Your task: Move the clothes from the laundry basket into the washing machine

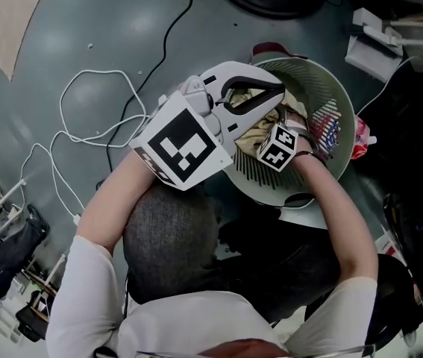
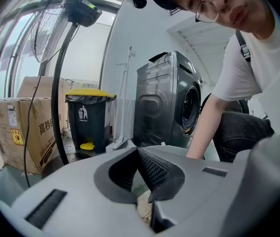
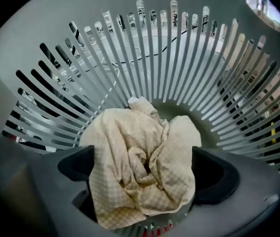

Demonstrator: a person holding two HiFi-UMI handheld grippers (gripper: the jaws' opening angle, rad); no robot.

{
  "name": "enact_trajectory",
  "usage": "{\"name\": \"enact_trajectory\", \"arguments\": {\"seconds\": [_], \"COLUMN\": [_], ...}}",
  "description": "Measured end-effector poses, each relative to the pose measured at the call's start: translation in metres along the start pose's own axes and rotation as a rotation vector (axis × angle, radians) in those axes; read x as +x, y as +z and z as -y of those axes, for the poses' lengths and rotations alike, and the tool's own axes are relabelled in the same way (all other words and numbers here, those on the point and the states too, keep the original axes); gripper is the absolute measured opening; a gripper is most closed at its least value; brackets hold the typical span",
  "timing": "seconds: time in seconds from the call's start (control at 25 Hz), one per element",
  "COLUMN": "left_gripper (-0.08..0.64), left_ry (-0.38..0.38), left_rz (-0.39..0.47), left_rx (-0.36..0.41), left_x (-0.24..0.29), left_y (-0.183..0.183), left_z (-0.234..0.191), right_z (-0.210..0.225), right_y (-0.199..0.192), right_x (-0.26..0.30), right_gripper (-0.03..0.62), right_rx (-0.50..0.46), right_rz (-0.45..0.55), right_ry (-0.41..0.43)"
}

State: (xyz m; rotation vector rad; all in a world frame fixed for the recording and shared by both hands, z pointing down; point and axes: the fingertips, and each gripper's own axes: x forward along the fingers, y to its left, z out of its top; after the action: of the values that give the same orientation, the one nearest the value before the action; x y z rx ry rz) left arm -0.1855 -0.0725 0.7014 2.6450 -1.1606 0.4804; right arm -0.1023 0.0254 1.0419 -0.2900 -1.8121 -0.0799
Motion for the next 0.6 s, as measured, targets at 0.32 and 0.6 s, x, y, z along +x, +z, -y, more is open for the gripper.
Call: {"name": "enact_trajectory", "arguments": {"seconds": [0.32,0.6], "left_gripper": [0.006,0.006], "left_ry": [-0.016,-0.035], "left_rz": [-0.017,-0.020], "left_rx": [-0.033,-0.026], "left_x": [-0.001,0.002], "left_y": [-0.009,-0.008], "left_z": [0.003,0.009], "right_z": [0.034,0.035], "right_y": [-0.023,-0.025], "right_x": [0.026,0.038], "right_gripper": [0.607,0.607], "right_rx": [0.001,0.113], "right_rz": [-0.052,-0.053], "right_ry": [-0.116,-0.040]}}
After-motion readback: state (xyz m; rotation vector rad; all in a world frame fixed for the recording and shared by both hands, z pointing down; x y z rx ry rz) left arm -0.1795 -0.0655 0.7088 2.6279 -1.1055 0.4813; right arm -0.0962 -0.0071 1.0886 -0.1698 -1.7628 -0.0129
